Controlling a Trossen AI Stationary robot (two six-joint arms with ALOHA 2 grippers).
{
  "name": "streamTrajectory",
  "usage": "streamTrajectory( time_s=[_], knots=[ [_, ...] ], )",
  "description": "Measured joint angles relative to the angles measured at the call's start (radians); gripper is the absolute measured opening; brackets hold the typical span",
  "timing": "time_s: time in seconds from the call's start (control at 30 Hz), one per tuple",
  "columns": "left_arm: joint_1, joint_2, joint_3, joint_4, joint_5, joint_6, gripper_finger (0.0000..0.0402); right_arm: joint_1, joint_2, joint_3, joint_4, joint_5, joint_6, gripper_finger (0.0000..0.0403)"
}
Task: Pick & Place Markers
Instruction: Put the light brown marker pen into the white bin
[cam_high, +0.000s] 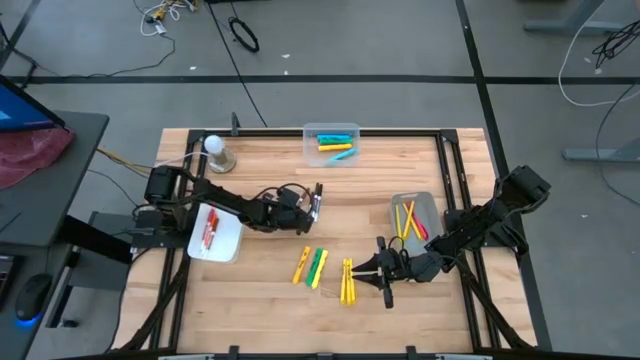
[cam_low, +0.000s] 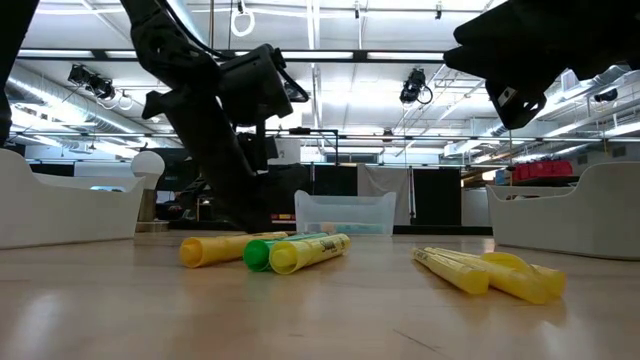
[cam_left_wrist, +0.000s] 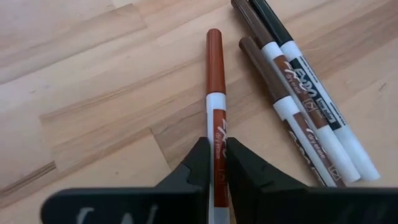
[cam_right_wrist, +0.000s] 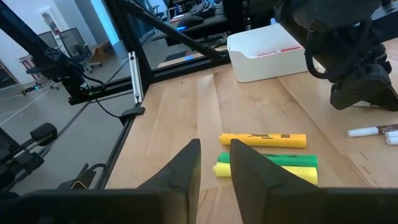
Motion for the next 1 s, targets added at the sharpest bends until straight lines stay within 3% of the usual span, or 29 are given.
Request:
streamTrajectory(
  time_s=[0.23,0.6,0.7,0.9,1.0],
  knots=[
    [-0.062,-0.054,-0.009,-0.040,-0.016,-0.011,0.0034,0.000,0.000,0.000,0.000,0.000,0.000,0.0089],
    [-0.312,-0.417,-0.004,-0.227,-0.058,-0.095,0.0034,0.000,0.000,0.000,0.001,0.000,0.000,0.0089],
    [-0.402,-0.497,0.015,-0.381,-0.054,-0.207,0.0034,0.000,0.000,0.000,0.001,0.000,0.000,0.0089],
    [-0.536,-0.533,0.187,-1.048,0.024,-0.611,0.0034,0.000,0.000,0.000,0.002,0.000,0.000,0.0089],
    [-0.569,-0.534,0.227,-1.223,0.106,-0.771,0.0034,0.000,0.000,0.000,0.001,0.000,0.000,0.0089]
  ],
)
